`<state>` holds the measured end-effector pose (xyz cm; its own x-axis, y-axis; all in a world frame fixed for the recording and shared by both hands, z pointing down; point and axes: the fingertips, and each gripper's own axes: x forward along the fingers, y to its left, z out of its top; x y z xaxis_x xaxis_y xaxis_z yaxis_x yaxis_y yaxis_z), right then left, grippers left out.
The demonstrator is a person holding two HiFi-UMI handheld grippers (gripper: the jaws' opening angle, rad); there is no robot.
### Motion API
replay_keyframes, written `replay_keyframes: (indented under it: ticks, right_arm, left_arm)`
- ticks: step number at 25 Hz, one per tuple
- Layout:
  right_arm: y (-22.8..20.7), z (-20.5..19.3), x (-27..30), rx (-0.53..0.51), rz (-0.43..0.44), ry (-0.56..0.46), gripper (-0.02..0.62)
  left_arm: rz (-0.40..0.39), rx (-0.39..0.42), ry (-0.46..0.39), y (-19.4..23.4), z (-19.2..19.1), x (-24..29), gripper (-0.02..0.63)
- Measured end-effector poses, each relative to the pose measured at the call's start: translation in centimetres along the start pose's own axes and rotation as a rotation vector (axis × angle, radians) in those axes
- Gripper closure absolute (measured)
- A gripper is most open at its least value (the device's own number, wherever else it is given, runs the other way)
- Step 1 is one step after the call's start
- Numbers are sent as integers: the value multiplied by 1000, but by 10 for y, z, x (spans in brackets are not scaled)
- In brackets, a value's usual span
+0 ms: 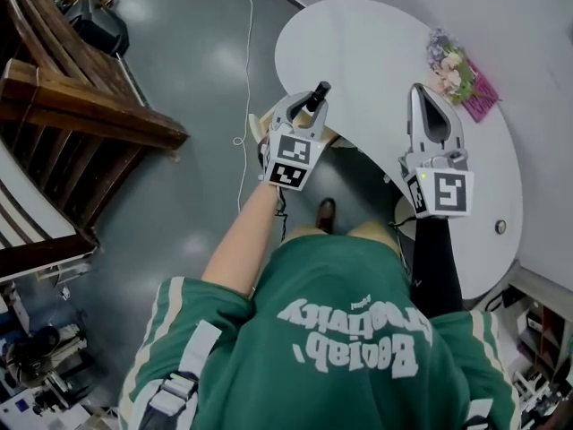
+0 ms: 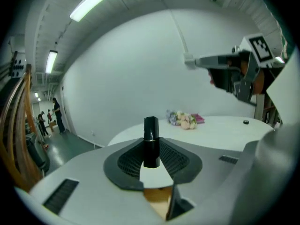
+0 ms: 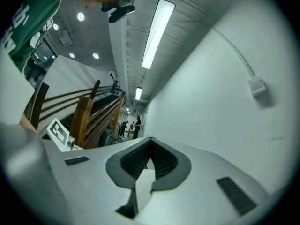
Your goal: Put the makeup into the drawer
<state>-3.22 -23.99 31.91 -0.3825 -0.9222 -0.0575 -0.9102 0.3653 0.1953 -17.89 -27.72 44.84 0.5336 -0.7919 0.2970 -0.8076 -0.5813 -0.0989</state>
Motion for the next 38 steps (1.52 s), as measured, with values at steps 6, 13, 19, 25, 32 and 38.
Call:
replay_keyframes:
  ticks: [6,13,19,25,32,38]
  right_arm:
    - [3,-8,6,-1,13,27,586]
    - [2,-18,8,-2,9,63,586]
    - [-8,-26,5,-4,-18,87,586]
    - [-12,-35,-1,-7,-30,119,586]
    - [-11,-40,-6,-13,-36,136,586]
    - [-10,-42,-8,-13,-31,136,586]
  left_arm:
    - [5,-85,324,6,-152,14,492]
    - [-40,-118,635,1,-258,9,492]
    - [-54,-77,740,-1,-296,10,491]
    - [-68,4,788,-1,-311,14,491]
    - [-54,-17,787,2,-318,13,410]
    - [-51,-29,778,0,-318,13,376]
